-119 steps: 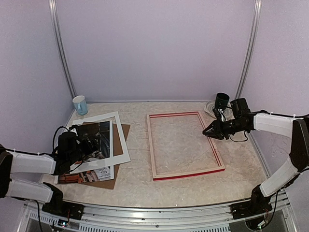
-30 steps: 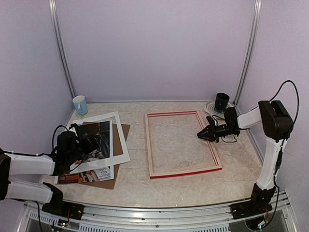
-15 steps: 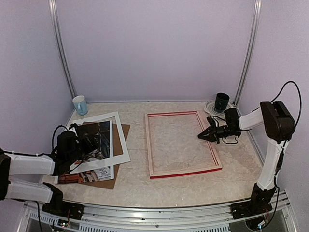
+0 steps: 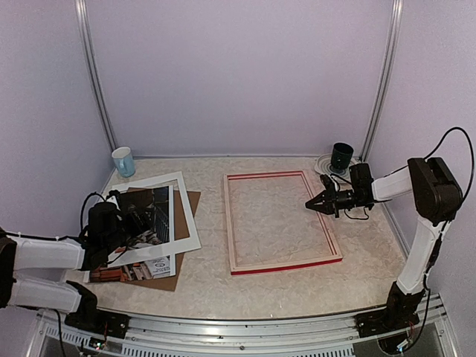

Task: Put the photo into the frame
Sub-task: Pick up the glass panel from the frame body, then place the glass panel at the frame body.

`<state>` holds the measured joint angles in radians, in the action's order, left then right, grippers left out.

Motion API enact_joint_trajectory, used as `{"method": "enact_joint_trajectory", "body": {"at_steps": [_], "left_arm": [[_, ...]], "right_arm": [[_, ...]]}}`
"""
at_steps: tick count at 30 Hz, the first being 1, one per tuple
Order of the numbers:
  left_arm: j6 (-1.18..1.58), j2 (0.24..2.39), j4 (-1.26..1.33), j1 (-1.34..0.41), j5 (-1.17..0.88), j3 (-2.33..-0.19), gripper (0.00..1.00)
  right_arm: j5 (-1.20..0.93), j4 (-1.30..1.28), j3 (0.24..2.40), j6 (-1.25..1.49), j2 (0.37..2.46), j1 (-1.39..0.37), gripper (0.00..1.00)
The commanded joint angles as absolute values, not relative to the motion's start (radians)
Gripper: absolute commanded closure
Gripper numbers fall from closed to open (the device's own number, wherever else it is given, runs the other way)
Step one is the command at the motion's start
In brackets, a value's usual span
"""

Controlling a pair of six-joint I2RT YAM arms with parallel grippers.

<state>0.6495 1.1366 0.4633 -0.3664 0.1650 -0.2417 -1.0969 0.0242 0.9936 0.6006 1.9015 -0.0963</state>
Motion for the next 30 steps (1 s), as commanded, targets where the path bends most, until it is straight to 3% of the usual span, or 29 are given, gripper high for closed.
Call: {"method": "enact_joint_trajectory", "body": {"at_steps": [1, 10, 30], "left_arm": [[0.643, 1.142, 0.475, -0.37, 0.173, -0.238, 0.01], [0.643, 1.143, 0.476, -0.372, 0.175, -0.238, 0.01], [0.641, 1.144, 0.473, -0.371, 0.184, -0.239, 0.01]], "right_arm": [[-1.163, 0.125, 0.97, 0.664, 1.861, -0.103, 1.0], [-1.242, 0.33, 0.931, 0.833, 1.854, -0.106, 1.0], [-1.252, 0.359, 1.036, 0.932, 1.735, -0.173, 1.0]]}}
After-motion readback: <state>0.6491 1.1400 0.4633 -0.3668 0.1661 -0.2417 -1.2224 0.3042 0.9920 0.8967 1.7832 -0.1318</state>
